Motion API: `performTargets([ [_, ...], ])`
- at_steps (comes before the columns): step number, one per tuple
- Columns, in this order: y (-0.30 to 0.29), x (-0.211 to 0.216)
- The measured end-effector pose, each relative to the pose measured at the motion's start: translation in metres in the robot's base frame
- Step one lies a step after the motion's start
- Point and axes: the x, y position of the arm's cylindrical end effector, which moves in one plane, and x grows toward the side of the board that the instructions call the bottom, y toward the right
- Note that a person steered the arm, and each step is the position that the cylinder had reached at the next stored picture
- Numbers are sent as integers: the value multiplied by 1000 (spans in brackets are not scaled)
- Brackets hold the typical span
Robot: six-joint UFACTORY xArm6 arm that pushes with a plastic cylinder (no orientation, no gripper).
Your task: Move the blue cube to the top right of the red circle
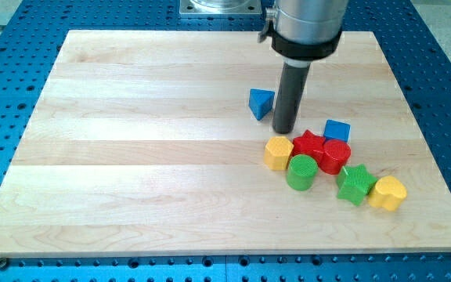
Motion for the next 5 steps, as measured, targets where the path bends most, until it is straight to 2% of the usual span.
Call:
performTargets([
  [1, 49, -1],
  [3, 43, 57],
  [4, 43, 37],
  [5, 43, -2],
])
